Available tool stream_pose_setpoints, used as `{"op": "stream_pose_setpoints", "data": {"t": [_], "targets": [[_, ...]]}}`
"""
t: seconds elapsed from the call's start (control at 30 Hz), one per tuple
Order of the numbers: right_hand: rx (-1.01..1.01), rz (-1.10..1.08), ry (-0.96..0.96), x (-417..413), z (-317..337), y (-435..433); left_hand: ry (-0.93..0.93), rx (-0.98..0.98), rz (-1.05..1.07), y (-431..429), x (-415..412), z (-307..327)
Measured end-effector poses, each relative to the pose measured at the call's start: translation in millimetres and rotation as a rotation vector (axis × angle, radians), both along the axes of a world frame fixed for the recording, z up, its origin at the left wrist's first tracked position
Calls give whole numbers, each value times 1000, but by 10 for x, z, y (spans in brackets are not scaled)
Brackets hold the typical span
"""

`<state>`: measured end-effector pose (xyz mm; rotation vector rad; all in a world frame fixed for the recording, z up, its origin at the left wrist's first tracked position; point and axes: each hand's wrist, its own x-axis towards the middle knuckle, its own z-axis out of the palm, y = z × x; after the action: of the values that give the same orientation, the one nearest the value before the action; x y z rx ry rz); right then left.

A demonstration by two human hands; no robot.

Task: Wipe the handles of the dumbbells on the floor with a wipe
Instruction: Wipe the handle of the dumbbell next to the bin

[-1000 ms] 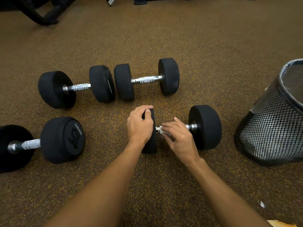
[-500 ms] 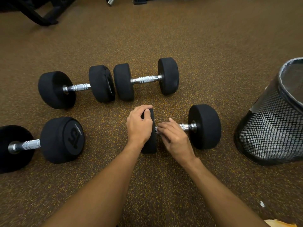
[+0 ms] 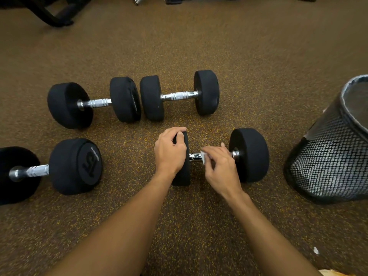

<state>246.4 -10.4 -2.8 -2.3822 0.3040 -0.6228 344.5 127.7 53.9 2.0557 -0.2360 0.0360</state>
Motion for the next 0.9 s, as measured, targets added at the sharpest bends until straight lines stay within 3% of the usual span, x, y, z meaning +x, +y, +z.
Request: {"op": "stream_pose_setpoints", "data": {"t": [0.2,0.43,0.57,0.9], "targets": [[-46,-35,83,127,64,26,-11,2,-1,4,-1,3],[-11,52,130,87,105,-182,2,-9,1,8,7,-18],[-86,97,227,243,188,-93,-2,-7,-2,11,-1,-14],[-110,100,225,221,222,-108,-26,7,-5,8,-8,-13]]}}
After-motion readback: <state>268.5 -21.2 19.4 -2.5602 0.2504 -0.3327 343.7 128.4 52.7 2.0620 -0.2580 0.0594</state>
